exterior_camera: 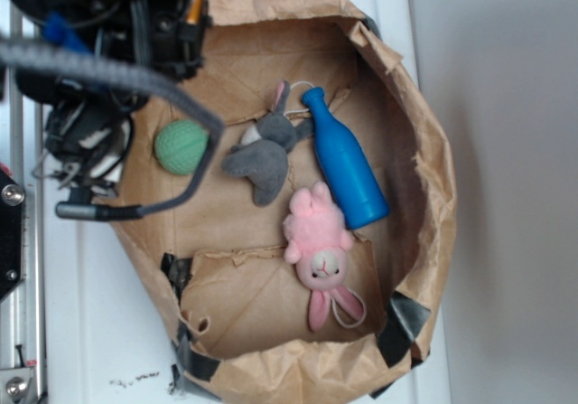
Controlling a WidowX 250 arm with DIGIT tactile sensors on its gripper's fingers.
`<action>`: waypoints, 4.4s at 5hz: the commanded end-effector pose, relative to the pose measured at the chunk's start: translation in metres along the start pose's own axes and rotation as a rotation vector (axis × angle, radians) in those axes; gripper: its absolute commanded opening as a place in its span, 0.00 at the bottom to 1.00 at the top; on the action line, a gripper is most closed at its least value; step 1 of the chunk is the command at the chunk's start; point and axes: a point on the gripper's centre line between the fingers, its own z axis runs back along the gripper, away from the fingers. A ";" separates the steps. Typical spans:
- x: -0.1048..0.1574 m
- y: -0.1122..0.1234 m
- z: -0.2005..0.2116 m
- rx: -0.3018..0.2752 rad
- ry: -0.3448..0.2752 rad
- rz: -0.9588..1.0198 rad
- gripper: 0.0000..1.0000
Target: Grab the green ball.
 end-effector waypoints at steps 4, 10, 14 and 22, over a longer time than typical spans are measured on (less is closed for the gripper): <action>0.013 0.011 -0.036 0.158 -0.119 0.074 1.00; 0.023 0.013 -0.102 0.179 0.027 0.049 1.00; 0.035 0.002 -0.125 0.038 0.047 0.053 1.00; 0.045 0.011 -0.134 0.057 0.030 0.113 0.00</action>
